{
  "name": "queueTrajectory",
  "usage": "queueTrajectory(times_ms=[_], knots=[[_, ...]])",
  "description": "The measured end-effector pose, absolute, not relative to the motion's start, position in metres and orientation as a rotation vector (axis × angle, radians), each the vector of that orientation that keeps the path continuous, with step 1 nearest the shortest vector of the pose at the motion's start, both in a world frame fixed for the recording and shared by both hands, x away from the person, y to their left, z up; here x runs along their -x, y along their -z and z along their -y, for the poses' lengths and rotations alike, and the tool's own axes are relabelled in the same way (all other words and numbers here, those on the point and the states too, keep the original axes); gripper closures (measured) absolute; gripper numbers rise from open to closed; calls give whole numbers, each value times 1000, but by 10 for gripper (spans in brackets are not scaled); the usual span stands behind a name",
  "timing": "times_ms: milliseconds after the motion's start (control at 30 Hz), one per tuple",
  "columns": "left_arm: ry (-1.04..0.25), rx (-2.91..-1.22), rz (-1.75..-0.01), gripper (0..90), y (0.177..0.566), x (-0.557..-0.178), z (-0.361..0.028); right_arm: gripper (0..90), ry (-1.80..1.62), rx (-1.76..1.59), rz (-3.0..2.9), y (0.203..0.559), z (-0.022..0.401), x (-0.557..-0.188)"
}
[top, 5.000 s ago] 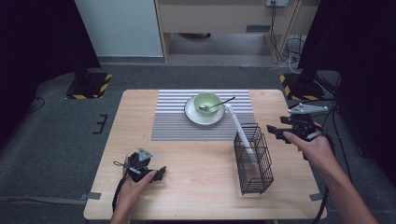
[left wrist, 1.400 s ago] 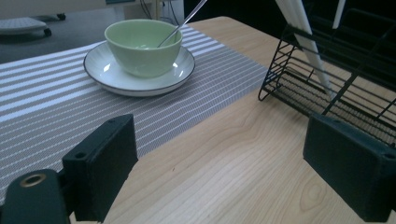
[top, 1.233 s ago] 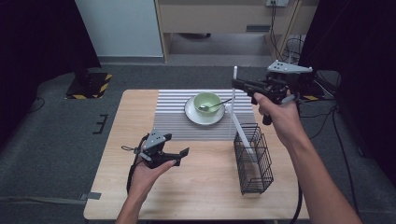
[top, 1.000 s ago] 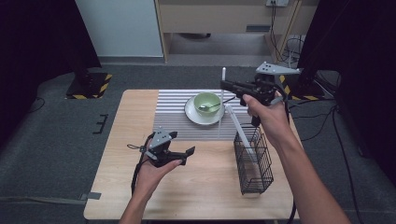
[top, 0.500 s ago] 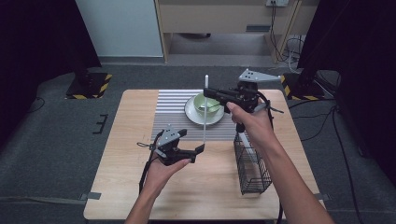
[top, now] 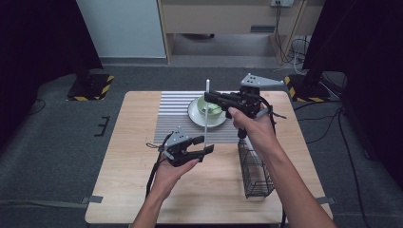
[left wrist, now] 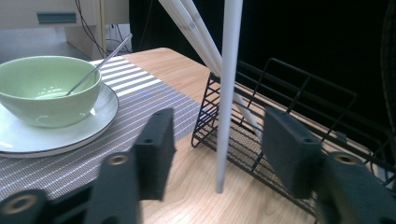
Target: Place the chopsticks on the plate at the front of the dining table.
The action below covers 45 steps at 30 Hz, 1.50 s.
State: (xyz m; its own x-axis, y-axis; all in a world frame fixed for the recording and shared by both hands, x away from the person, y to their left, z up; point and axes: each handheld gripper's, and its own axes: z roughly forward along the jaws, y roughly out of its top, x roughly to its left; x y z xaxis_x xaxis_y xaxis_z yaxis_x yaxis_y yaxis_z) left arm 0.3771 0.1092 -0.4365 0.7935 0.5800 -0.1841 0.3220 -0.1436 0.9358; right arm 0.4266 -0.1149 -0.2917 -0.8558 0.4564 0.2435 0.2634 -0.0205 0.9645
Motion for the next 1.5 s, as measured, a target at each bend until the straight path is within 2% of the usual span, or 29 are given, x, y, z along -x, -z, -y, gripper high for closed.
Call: queueTrajectory(times_ms=[133,467,900,1500], knots=[[-249,-1746,-694,564,436,-376,-111,836,-1987,-782,-2100,291,117,-427],[-204,-1727,-685,731,438,-376,-114,836,-2008,-820,-2087,290,120,-429],[-209,-1713,-683,831,436,-374,-117,836,-2020,-822,-2082,288,117,-429],[-212,-1718,-677,851,437,-374,-116,836,-2027,-833,-2079,285,116,-432]])
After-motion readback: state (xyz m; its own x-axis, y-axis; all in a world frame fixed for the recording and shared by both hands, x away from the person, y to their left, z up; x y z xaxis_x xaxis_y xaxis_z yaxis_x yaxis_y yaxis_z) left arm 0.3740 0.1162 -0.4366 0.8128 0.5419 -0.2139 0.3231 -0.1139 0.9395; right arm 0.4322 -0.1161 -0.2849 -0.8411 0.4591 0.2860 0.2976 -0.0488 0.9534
